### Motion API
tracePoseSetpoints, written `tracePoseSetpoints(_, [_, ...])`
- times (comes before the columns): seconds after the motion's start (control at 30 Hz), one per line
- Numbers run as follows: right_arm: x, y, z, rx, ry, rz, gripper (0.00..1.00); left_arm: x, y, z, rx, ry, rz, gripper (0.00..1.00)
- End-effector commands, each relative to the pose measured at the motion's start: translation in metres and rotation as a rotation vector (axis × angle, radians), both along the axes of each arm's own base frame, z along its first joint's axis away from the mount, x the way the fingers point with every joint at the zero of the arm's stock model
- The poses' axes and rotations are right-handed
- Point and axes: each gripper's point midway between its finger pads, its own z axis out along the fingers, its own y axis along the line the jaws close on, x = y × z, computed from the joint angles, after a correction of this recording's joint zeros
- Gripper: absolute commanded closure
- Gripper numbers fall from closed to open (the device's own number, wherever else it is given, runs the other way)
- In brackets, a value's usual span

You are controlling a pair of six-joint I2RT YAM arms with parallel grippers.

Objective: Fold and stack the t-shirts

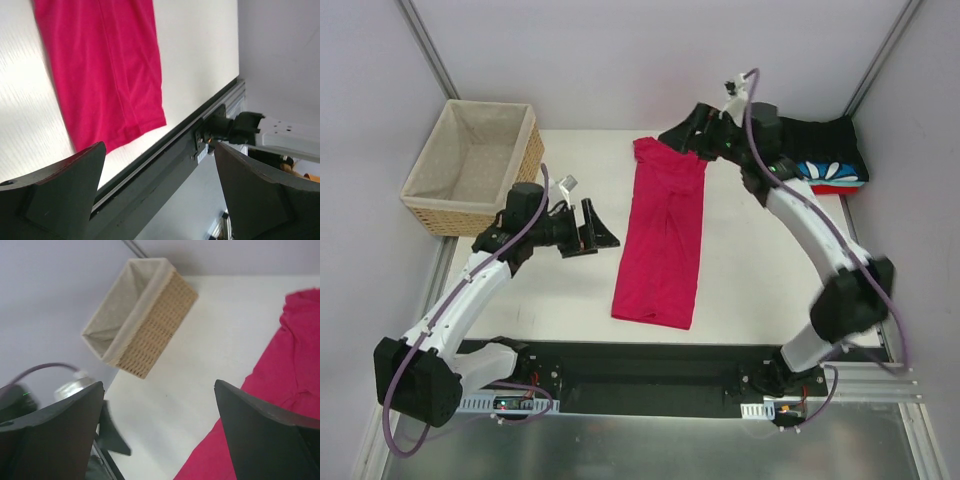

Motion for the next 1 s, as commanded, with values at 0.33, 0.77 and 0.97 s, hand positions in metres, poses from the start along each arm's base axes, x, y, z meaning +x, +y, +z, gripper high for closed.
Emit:
tracePoseSetpoints(0.33, [-0.193,-0.064,-0.119,-0.351,0.093,-0.037,0.03,-0.032,-0.037,-0.101,0.020,0.120,-0.046,0.10])
tracePoseSetpoints(0.77, [-0.226,-0.072,-0.172,-0.410,0.199,0.006,0.04,-0.021,-0.072,-0.120,-0.068,0.139,-0.115,0.10])
tracePoseSetpoints(0.97, [-0.240,-0.069,-0.203,-0.425,0.266,0.025,0.04,-0.037,-0.078,-0.134,-0.048,0.177,-0.142,0.10])
